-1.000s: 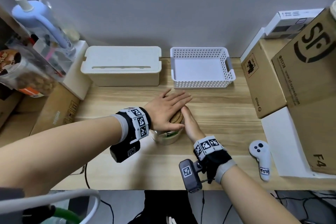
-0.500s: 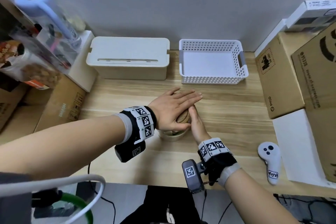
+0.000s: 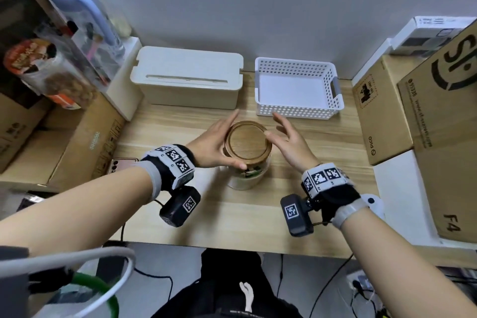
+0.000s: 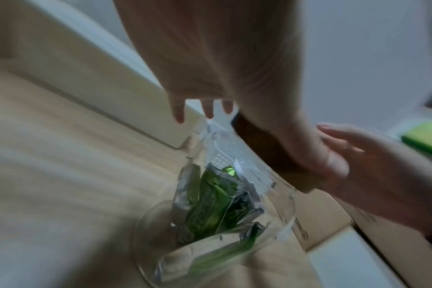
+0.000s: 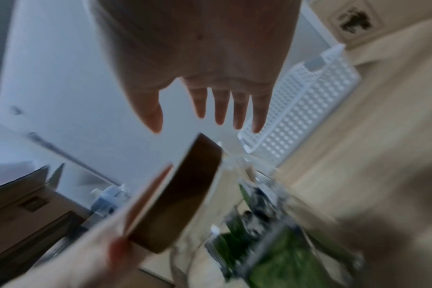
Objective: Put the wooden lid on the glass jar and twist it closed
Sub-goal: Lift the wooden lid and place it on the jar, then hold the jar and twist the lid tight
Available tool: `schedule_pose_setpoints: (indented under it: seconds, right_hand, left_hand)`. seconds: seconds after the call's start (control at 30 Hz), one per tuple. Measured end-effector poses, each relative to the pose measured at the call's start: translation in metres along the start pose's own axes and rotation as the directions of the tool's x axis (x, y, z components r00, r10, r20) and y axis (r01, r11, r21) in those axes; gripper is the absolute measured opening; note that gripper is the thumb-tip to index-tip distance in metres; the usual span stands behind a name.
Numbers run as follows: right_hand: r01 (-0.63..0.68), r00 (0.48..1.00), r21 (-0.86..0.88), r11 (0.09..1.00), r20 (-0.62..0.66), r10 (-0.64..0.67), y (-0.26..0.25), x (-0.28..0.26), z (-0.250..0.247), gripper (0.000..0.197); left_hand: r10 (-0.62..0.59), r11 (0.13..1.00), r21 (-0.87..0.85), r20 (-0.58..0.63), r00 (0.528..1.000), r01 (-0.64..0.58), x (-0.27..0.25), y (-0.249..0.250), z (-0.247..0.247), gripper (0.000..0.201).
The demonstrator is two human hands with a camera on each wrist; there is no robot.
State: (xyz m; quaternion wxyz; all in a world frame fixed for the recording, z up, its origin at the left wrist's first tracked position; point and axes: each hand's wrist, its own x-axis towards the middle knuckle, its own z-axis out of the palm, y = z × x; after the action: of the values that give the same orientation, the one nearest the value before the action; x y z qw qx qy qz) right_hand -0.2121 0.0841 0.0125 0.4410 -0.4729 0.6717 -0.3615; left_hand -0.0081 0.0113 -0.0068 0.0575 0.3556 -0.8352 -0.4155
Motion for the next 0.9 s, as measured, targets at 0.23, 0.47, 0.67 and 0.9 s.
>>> schedule_pose_setpoints:
  seconds: [0.23,0.47,0.67,0.9]
  right_hand:
    - [0.342,0.885,-0.523,0.781,0.458,-0.081,-0.03,0.009,0.012,0.104]
    - [0.321,0.913,-0.611,0.724,0.403,-0.064,-0.03,0.012,0.016,0.108]
    - [0.215,0.976,-0.693,0.688,0.182,-0.121,-0.03,-0.01,0.025,0.097]
    - [0.012,0.999,-0.869,0.495,0.035,0.038,-0.03,-0.018,0.043,0.103]
  left_hand:
    - [-0.075,0.926,-0.374,-0.059,0.995,0.048,-0.002,-0.019,0.039,0.149]
    - [-0.14,0.942,-0.318,-0.085,0.987,0.106,0.001,-0.025,0.039,0.134]
    - [-0.15,0.943,-0.314,-0.113,0.982,0.108,-0.002,-0.023,0.042,0.127]
    - [-0.16,0.947,-0.296,-0.106,0.981,0.123,-0.001,-0.026,0.044,0.126]
